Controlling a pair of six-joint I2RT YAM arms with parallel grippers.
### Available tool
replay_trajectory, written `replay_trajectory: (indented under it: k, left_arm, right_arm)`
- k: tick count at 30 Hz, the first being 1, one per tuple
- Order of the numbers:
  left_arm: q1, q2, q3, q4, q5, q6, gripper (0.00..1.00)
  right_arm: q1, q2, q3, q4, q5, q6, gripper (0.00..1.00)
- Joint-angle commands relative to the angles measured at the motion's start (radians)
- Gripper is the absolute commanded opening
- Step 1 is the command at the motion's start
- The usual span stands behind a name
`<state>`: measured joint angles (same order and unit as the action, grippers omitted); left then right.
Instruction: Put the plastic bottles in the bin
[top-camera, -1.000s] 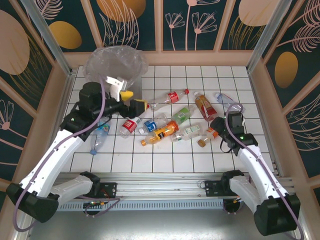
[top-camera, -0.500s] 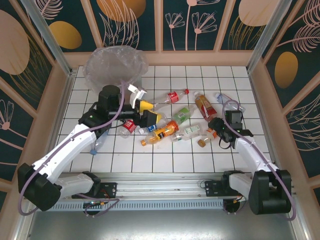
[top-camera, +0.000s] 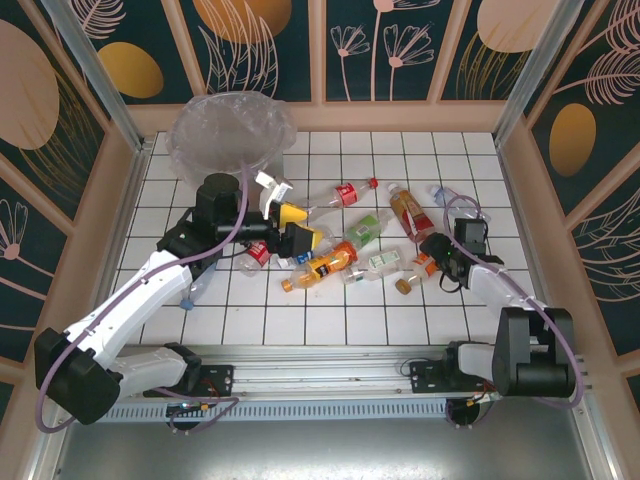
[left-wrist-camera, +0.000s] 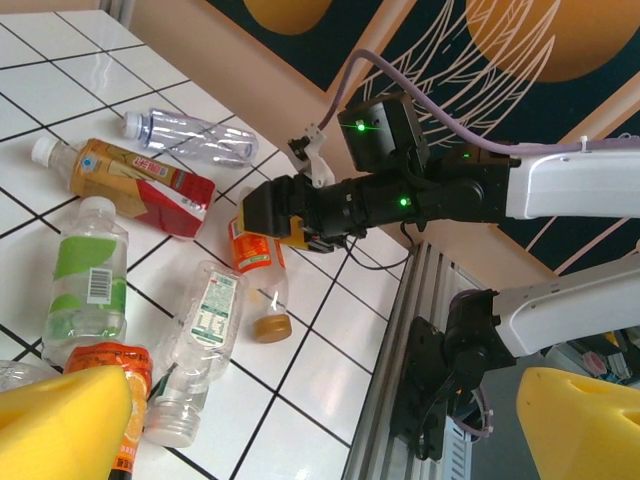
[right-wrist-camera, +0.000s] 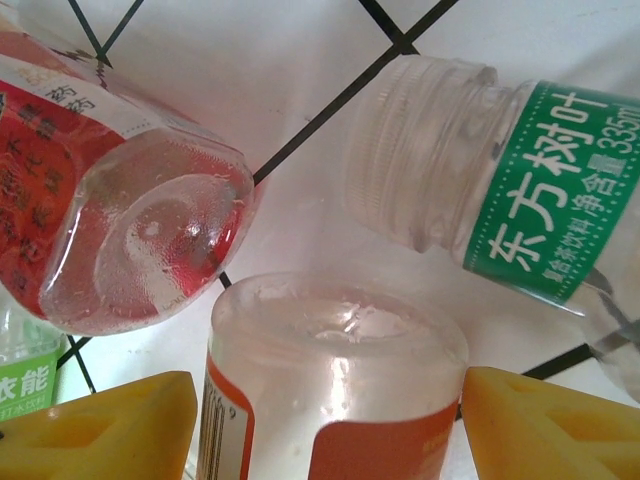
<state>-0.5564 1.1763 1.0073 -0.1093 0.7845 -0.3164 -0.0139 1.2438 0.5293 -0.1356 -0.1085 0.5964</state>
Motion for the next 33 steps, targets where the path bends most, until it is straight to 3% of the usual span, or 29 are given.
replay_trajectory:
  k: [1, 5, 16, 27, 33]
  left_arm:
    - [-0.004, -0.001, 0.001, 0.007, -0.005, 0.007, 0.99]
    - [-0.004, 0.003, -0.007, 0.017, -0.062, -0.027, 0.98]
    - [-0.004, 0.0, -0.013, 0.02, -0.048, -0.024, 0.98]
    - [-0.042, 0.013, -0.029, 0.077, -0.059, -0.058, 0.99]
    - [-0.112, 0.061, -0.029, 0.117, -0.069, -0.076, 0.99]
  right_arm:
    - [-0.01, 0.027, 0.005, 0.07, -0.043, -0.027, 0.71]
    - [-0.008, 0.06, -0.001, 0.115, -0.078, -0.019, 0.69]
    - [0.003, 0.081, -0.011, 0.154, -0.068, -0.038, 0.64]
    - [0.019, -0.086, -0.006, 0.103, -0.072, -0.103, 0.59]
    - [0.107, -0.231, 0.039, 0.068, -0.092, -0.128, 0.59]
